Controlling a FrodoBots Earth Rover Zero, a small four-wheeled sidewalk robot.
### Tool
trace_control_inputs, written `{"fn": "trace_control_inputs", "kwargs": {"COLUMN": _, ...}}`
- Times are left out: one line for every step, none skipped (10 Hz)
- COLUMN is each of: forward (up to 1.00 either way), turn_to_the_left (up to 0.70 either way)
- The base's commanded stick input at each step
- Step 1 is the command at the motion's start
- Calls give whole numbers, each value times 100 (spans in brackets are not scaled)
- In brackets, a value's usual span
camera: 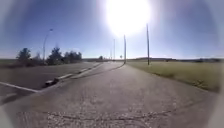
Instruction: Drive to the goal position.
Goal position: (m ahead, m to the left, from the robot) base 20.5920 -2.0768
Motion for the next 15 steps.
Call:
{"fn": "trace_control_inputs", "kwargs": {"forward": 100, "turn_to_the_left": 0}}
{"fn": "trace_control_inputs", "kwargs": {"forward": 100, "turn_to_the_left": 0}}
{"fn": "trace_control_inputs", "kwargs": {"forward": 100, "turn_to_the_left": 0}}
{"fn": "trace_control_inputs", "kwargs": {"forward": 100, "turn_to_the_left": 0}}
{"fn": "trace_control_inputs", "kwargs": {"forward": 100, "turn_to_the_left": 0}}
{"fn": "trace_control_inputs", "kwargs": {"forward": 100, "turn_to_the_left": 0}}
{"fn": "trace_control_inputs", "kwargs": {"forward": 100, "turn_to_the_left": 0}}
{"fn": "trace_control_inputs", "kwargs": {"forward": 100, "turn_to_the_left": 0}}
{"fn": "trace_control_inputs", "kwargs": {"forward": 100, "turn_to_the_left": 0}}
{"fn": "trace_control_inputs", "kwargs": {"forward": 100, "turn_to_the_left": 0}}
{"fn": "trace_control_inputs", "kwargs": {"forward": 100, "turn_to_the_left": 0}}
{"fn": "trace_control_inputs", "kwargs": {"forward": 100, "turn_to_the_left": -11}}
{"fn": "trace_control_inputs", "kwargs": {"forward": 100, "turn_to_the_left": -31}}
{"fn": "trace_control_inputs", "kwargs": {"forward": 100, "turn_to_the_left": 0}}
{"fn": "trace_control_inputs", "kwargs": {"forward": 100, "turn_to_the_left": 0}}
